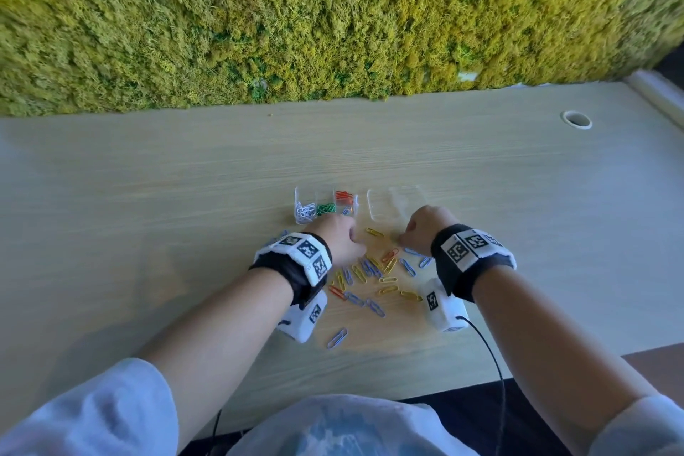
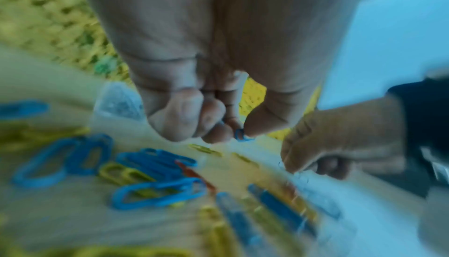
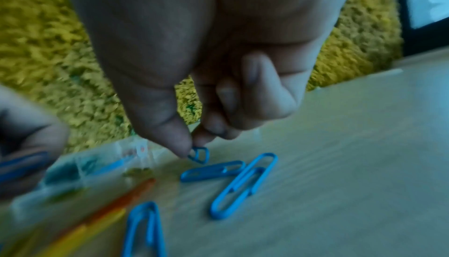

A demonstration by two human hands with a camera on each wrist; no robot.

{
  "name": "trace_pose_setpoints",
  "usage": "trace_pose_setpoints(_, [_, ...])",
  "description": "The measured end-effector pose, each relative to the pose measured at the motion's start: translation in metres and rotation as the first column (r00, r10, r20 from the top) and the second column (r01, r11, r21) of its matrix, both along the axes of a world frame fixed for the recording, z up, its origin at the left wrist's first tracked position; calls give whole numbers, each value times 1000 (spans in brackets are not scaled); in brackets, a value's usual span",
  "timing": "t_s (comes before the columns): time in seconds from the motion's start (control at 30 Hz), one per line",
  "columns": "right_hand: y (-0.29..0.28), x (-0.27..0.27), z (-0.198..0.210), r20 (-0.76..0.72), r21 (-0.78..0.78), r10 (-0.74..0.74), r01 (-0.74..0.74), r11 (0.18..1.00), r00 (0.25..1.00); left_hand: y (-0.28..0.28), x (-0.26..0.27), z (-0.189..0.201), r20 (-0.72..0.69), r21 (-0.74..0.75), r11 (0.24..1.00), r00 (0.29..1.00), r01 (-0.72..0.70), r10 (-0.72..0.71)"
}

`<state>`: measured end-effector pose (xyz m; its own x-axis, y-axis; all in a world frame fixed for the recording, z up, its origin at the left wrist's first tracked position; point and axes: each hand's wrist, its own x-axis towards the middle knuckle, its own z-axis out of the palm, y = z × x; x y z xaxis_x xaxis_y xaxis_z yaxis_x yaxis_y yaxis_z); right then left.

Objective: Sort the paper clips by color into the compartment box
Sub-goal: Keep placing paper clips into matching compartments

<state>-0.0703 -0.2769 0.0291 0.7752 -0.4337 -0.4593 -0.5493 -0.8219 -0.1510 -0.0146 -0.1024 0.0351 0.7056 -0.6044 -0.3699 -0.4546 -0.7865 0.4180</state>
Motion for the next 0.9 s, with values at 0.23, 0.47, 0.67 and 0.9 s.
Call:
trace_pose_setpoints(0.23, [-29,-29,2,90,899,-693,241,366,715,-5,-3,4,-663,-308,858,739,-411,116])
trace_pose_setpoints(0.47, [-39,-49,-1,-133,963,-769,266,49,625,-18,-10,-4,-882,-271,736,467,-621,69])
trace_pose_setpoints(0.67, [-35,-48,-6,157,411,-216,135,901,964,-26,-6,-3,-843,-223,802,523,-554,126])
trace_pose_setpoints(0.9, [-17,-41,1,12,-65,163,-162,985,987,-27,24,15,-250,-276,935,956,-223,154])
